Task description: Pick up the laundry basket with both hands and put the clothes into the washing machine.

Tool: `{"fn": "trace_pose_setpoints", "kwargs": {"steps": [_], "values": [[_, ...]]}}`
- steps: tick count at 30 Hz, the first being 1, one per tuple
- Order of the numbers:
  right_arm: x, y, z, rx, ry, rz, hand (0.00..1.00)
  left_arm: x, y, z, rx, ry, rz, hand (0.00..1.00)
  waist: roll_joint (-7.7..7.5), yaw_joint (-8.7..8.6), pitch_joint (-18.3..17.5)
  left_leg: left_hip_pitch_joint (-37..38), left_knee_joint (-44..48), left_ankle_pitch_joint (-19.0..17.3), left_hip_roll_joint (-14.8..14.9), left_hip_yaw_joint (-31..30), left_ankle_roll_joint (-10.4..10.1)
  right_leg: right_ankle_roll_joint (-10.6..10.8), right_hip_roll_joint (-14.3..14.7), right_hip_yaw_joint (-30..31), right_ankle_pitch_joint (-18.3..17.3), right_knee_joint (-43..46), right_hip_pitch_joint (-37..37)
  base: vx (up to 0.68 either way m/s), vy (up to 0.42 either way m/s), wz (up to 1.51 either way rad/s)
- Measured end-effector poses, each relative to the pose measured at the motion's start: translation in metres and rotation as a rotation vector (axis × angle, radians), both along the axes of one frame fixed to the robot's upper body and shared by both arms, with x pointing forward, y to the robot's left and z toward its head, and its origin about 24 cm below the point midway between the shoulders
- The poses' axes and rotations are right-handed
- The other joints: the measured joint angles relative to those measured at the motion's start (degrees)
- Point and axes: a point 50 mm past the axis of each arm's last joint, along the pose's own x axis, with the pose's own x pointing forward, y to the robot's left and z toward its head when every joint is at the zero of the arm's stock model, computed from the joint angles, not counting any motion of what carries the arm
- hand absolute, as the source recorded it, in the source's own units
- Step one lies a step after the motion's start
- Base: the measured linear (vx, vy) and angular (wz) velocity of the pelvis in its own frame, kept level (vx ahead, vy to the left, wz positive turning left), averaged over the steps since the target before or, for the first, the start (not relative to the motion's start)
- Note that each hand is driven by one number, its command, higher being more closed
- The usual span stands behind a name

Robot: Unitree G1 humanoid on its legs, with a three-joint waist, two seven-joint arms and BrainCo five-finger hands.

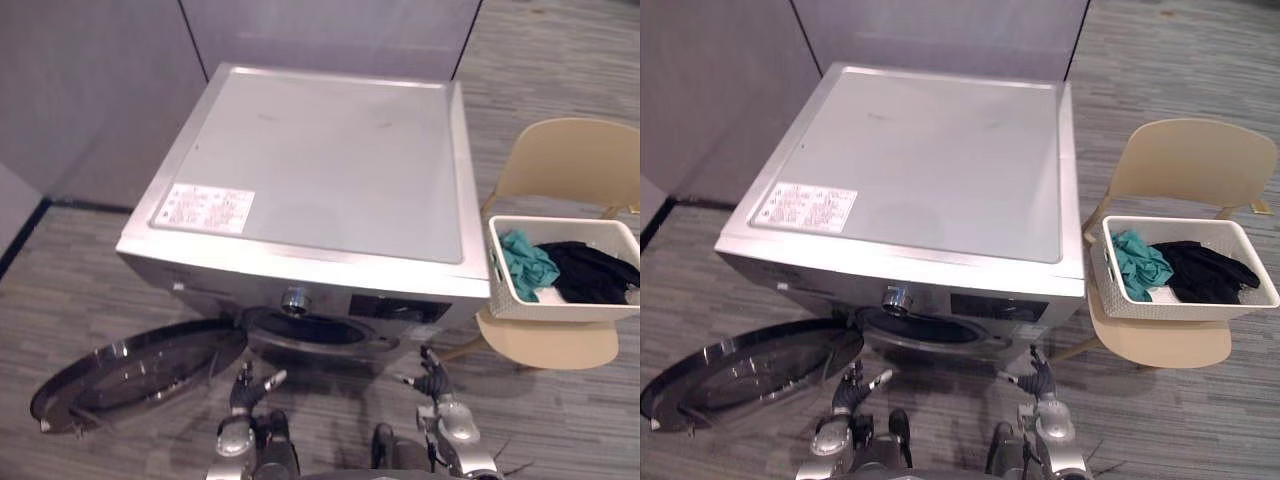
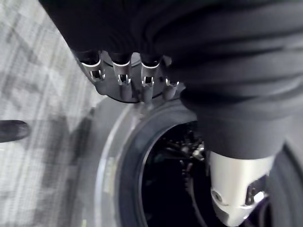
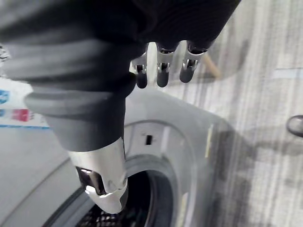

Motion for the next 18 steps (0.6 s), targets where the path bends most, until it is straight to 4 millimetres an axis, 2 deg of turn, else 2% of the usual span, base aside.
{"fn": "trace_pose_setpoints", "kwargs": {"steps": [2, 7, 15, 16, 17, 18], "values": [[-0.014, -0.004, -0.010, 0.002, 0.073, -0.027, 0.00, -0.011, 0.008, -0.007, 0.013, 0.061, -0.004, 0.00, 0.16, -0.95, -0.2, 3.3, -2.0, 0.2, -0.2, 0.2, 0.0, 0.3, 0.6, 0.2, 1.6, -4.2, 4.1, 0.09, 0.049, -0.10], [-0.032, -0.014, -0.021, -0.012, 0.161, -0.051, 0.00, -0.019, 0.013, -0.012, 0.039, 0.117, -0.042, 0.00, 0.34, -1.06, -1.3, 7.0, -4.2, 0.2, -1.1, 1.3, 0.0, 0.8, 0.7, 1.5, 3.2, -7.8, 7.3, 0.04, 0.039, -0.13], [-0.042, -0.014, -0.027, 0.005, 0.208, -0.073, 0.00, -0.033, 0.012, -0.020, 0.035, 0.190, -0.055, 0.00, 0.42, -1.33, -1.6, 9.5, -4.7, 0.0, -1.5, 4.3, 0.2, 1.1, 1.0, 5.2, 5.6, -10.8, 8.6, -0.03, 0.024, -0.22], [-0.042, -0.015, -0.027, 0.006, 0.208, -0.077, 0.00, -0.032, 0.011, -0.020, 0.034, 0.189, -0.055, 0.00, 0.41, -1.45, -1.5, 9.6, -4.4, -0.4, -1.5, 4.6, 0.3, 1.1, 1.0, 5.8, 5.7, -11.0, 8.6, -0.06, 0.031, -0.40], [-0.042, -0.017, -0.027, 0.004, 0.207, -0.082, 0.00, -0.032, 0.010, -0.020, 0.032, 0.188, -0.055, 0.00, 0.43, -1.44, -0.9, 9.1, -1.6, -2.2, -1.4, 4.5, 0.3, 1.3, 1.0, 7.6, 6.1, -11.3, 8.5, -0.06, 0.044, -0.63], [-0.039, -0.020, -0.025, -0.004, 0.199, -0.085, 0.00, -0.033, 0.008, -0.021, 0.026, 0.189, -0.055, 0.00, 0.13, -0.85, -0.8, 7.6, 2.0, -5.0, -1.8, 0.9, 0.1, 1.4, 1.1, 9.6, 6.5, -11.3, 7.4, -0.05, 0.044, -0.80]]}}
